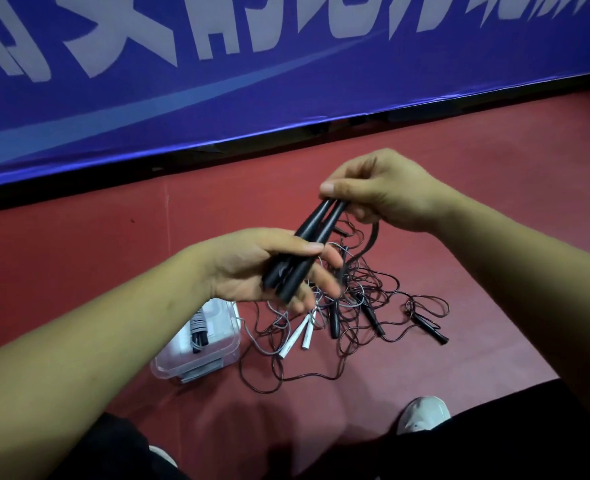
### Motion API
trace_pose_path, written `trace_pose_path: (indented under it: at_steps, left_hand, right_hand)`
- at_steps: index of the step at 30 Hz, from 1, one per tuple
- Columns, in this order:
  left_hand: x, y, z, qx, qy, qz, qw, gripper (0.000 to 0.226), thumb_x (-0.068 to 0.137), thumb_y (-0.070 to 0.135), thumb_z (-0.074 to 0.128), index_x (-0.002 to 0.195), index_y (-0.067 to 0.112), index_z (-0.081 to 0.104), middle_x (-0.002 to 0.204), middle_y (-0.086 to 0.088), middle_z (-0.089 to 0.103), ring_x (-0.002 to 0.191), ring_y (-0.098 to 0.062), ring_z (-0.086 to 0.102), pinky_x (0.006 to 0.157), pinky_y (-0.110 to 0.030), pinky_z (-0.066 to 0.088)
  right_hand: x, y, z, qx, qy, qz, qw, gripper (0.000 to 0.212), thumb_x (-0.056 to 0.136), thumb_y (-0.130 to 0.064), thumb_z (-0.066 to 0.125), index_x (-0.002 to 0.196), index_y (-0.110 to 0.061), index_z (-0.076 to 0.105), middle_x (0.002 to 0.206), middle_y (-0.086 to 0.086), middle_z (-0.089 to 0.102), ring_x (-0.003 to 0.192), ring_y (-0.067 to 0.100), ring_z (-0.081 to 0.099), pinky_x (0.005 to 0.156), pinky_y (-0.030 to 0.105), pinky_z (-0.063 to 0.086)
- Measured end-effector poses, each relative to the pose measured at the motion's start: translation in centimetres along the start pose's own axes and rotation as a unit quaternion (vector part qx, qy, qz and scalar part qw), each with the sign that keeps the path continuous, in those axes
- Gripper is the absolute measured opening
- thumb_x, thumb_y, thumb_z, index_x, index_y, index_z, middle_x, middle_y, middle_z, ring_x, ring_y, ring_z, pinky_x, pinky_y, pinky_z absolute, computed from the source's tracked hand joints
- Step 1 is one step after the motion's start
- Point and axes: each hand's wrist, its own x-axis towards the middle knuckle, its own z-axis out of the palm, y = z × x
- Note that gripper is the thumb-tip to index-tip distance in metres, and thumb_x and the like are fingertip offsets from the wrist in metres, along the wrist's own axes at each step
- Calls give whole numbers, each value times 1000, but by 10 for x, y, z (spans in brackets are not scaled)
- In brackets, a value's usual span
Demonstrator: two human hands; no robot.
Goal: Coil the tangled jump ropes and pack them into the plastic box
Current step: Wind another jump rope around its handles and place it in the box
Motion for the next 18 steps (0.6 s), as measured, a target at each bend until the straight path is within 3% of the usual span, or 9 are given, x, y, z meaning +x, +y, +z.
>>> trace_pose_path:
  at_steps: [4,7,12,16,18]
  left_hand:
    - [5,-9,-3,-6,4,5,1000,27,91,26,53,109,7,61,68,-5,52,51,-14,49,50,-24,41]
    - [10,-11,-3,-60,15,33,998,24,90,17,54,109,4,60,66,-2,40,48,-10,36,49,-23,31]
    - [6,-7,-5,-102,2,28,994,25,84,6,54,108,1,61,75,-5,46,51,-9,37,50,-21,33]
    - [0,-2,-9,-108,-33,4,994,37,85,15,59,118,-1,58,83,-5,52,58,-9,40,55,-21,35]
    - [2,-2,-6,-93,-11,-4,996,40,86,22,62,118,-1,58,77,-2,52,54,-7,39,52,-19,34]
  right_hand:
    - [3,5,-17,27,32,-15,999,26,84,-29,71,89,-4,72,53,5,46,45,14,38,44,24,28]
    - [2,11,-21,12,30,-12,999,28,90,-29,66,96,-3,74,53,1,43,47,14,37,46,25,27]
    - [3,9,-25,13,-14,-22,1000,33,93,-34,59,102,-6,75,57,0,38,52,15,32,49,24,28]
    - [3,9,-28,-1,-29,-19,999,33,92,-36,59,101,-8,75,57,-2,40,54,15,33,52,28,28]
    - [3,10,-28,-4,-30,-22,999,33,91,-36,59,101,-9,76,57,-1,40,54,16,33,52,28,28]
